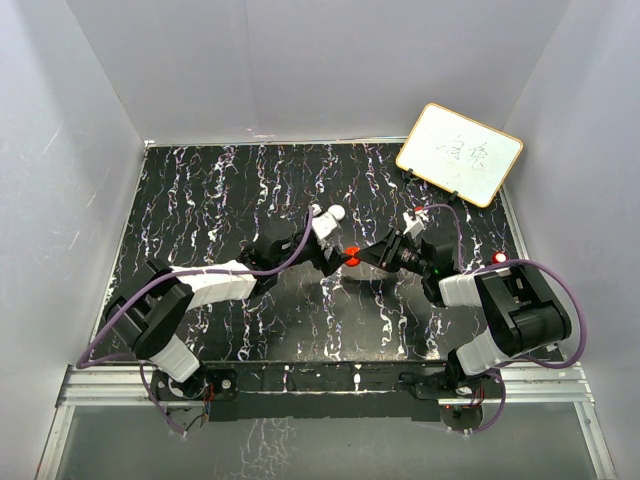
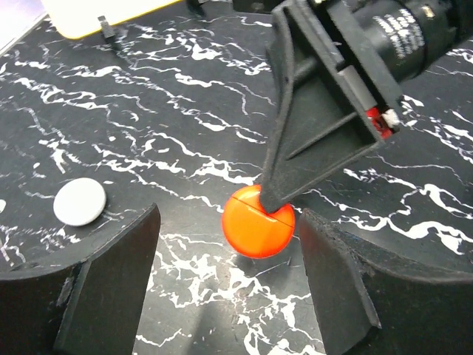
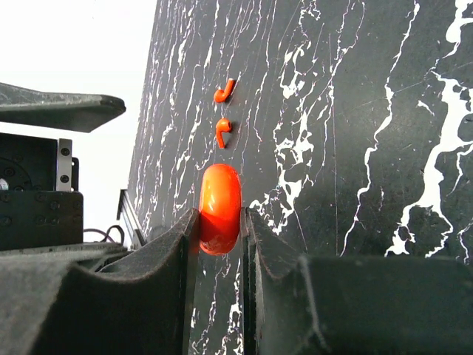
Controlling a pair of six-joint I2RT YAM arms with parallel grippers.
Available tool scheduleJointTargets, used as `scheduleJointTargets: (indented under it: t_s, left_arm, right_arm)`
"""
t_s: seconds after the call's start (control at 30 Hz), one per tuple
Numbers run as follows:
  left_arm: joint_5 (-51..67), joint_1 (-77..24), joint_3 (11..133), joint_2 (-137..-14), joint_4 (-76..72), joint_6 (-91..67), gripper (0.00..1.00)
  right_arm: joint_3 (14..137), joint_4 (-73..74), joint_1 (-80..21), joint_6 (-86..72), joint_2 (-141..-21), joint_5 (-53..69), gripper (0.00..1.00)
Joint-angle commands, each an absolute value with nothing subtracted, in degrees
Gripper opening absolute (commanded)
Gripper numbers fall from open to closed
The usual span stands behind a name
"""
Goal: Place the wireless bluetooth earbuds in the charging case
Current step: Open the charging case.
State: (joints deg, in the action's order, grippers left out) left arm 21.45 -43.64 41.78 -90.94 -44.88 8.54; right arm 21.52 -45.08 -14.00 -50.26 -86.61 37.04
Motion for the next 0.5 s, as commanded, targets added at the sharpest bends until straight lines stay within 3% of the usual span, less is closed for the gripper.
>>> scheduleJointTargets:
  t_s: [0.0,0.47]
  left_arm:
    - [13.5,-43.9,41.2,-87.4,-45.5,6.5,0.74]
    - [4.9,-43.9,37.7,-86.5,-48.1,-0.7,0.73]
  right_arm:
    - [22.3,-47.3,-14.1,-49.1,-83.9,37.1,0.12]
    - [25.9,-48.5,-14.0,-51.3,-83.5,40.0,0.10]
